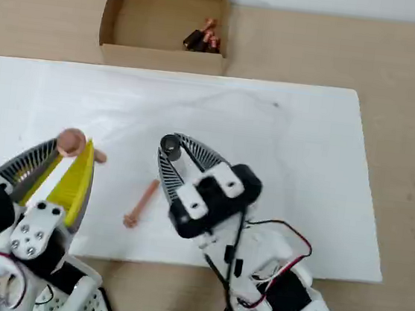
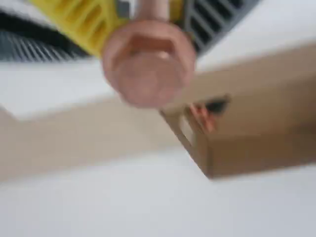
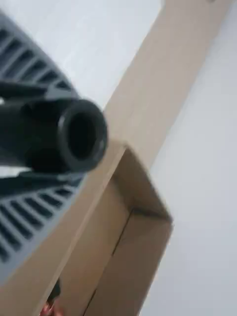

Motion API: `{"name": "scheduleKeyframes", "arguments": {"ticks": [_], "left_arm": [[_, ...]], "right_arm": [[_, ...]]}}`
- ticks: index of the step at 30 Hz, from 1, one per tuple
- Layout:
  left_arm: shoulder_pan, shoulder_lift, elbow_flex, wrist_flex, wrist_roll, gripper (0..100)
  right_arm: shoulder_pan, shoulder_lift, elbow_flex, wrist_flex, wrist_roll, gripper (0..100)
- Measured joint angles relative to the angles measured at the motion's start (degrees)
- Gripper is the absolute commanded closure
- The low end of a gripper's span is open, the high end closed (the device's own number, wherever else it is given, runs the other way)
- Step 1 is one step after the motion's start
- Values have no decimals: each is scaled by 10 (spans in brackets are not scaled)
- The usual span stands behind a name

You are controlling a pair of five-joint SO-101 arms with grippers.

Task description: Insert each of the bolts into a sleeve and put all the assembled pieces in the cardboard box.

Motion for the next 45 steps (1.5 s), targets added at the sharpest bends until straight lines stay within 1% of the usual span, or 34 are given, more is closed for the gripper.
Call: {"name": "scheduleKeyframes", "arguments": {"ticks": [2,6,8,11,15,19,22,25,29,33,39,45], "left_arm": [[-12,-33,69,-63,0,997],[-15,-84,214,-192,0,997],[-15,-105,266,-231,8,997],[-15,-132,301,-251,52,997],[-15,-149,305,-255,100,997],[-13,-150,305,-252,112,997],[25,-149,295,-210,112,997],[76,-149,268,-156,111,997],[101,-150,246,-113,99,997],[103,-150,245,-105,96,997],[103,-150,245,-105,58,997],[103,-150,245,-105,47,997]], "right_arm": [[-21,-18,2,-2,-15,988],[-84,-33,4,-4,-28,988],[-93,-33,4,-4,-35,988],[-97,-36,12,-4,-40,988],[-98,-39,47,-4,-40,988],[-98,-39,60,-4,-40,988],[-98,-39,60,-4,-40,988],[-98,-39,60,-4,-40,988],[-98,-39,60,-4,-40,988],[-98,-39,60,-4,-40,988],[-98,-39,60,-4,-40,988],[-98,-39,60,-4,-40,988]]}}
